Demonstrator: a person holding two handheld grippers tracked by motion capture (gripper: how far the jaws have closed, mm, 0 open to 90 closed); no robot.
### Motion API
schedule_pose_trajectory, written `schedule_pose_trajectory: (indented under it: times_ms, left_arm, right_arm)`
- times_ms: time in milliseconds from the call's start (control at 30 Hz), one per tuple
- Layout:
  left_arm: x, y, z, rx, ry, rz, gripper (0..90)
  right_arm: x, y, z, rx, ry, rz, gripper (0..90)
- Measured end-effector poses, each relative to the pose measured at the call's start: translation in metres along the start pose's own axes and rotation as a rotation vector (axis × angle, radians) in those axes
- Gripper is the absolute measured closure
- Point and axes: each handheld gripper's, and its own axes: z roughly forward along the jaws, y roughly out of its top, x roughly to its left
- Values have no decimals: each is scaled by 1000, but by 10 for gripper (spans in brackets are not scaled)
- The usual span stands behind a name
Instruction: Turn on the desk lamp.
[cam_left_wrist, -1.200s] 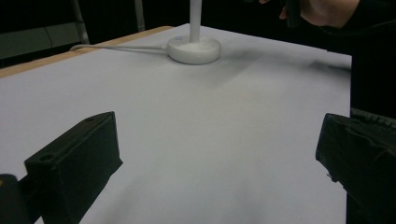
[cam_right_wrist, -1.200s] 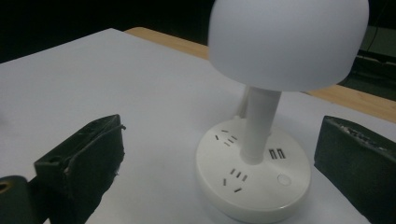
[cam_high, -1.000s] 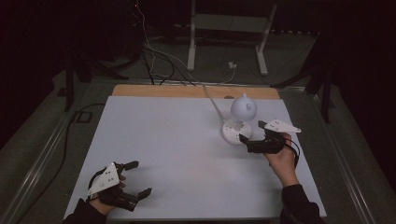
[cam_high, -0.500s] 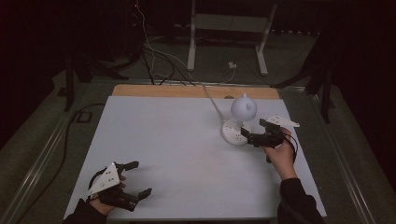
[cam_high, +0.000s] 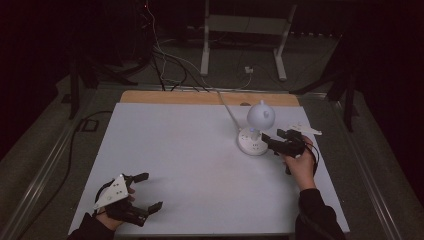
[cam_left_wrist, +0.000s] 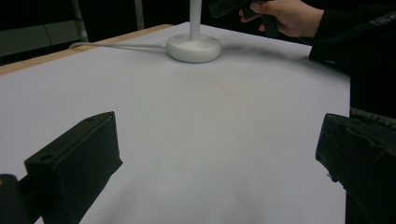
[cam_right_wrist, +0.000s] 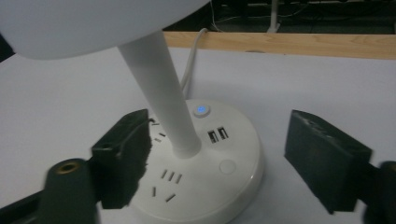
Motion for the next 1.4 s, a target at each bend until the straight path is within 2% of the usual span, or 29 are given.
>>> schedule_pose_trajectory:
  times_ms: [67,167,200,533,567,600,800,833,1067,1233,1300,1400]
  left_arm:
    - [0,0,0,1,0,-1,4]
    - [0,0,0,-2,0,-3,4]
    - [0,0,0,0,0,-1,4]
    - [0,0,0,-1,-1,-3,4]
    - [0,0,0,-1,-2,-3,4]
    - [0,0,0,0,-1,-2,4]
    - [0,0,0,-2,-2,-4,4]
    - [0,0,0,-2,-3,-5,3]
    - [0,0,0,0,-4,-2,4]
    - [0,0,0,0,-4,-2,4]
    - [-1,0,0,2,-6,0,4]
    - [-1,0,0,1,-5,1,4]
  right_arm:
    - [0,0,0,2,-5,2,267]
    - [-1,0,1,9,-16,11,354]
    - [-2,0,2,17,-23,12,416]
    - [-2,-1,6,36,-69,-23,525]
    - [-3,-1,7,45,-64,-13,574]
    - [-3,-1,7,45,-64,-13,574]
    - [-5,-1,10,81,-62,-2,748]
    - [-6,-2,11,101,-54,9,802]
    - [-6,-5,15,125,-61,3,899]
    - [-5,-6,17,115,-76,-3,900]
    - [-5,-6,18,117,-64,19,900]
    - [-5,-8,21,127,-58,21,900]
